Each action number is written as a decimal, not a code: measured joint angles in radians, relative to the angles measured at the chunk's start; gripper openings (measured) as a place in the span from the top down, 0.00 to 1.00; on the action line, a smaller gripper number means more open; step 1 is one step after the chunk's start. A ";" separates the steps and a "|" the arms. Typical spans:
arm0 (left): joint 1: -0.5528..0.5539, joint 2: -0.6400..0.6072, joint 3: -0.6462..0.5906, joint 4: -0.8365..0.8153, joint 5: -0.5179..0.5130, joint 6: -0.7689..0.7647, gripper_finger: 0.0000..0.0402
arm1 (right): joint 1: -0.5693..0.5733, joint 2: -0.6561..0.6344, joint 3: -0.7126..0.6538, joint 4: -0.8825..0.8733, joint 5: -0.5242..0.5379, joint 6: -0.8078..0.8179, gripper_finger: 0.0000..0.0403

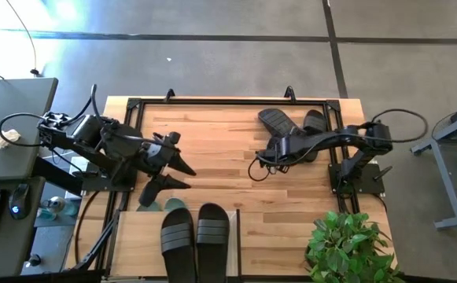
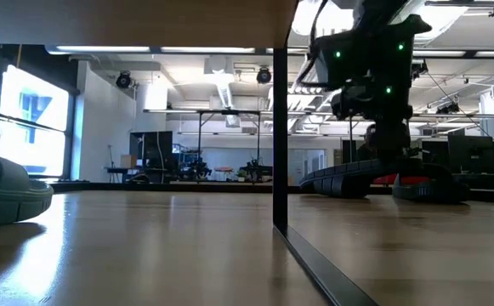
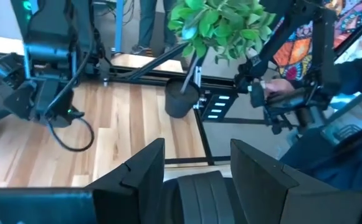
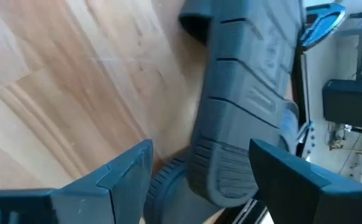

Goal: Pick and place slides into the shelf
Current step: Put the black slipper under the shelf

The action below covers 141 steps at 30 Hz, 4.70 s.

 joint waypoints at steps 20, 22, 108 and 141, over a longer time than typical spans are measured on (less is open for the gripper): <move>0.001 0.000 0.000 0.026 -0.003 -0.022 0.59 | -0.072 0.172 0.000 -0.044 0.191 0.037 0.36; 0.001 0.000 0.000 0.026 -0.001 -0.022 0.59 | -0.079 0.173 0.000 -0.045 0.223 0.052 0.37; 0.754 -0.173 -0.481 0.151 0.602 0.080 0.59 | 0.056 -0.317 0.280 0.468 -0.735 0.001 0.91; 0.754 -0.112 -0.481 0.283 0.599 0.057 0.66 | 0.015 -0.297 0.281 0.484 -0.803 0.023 0.92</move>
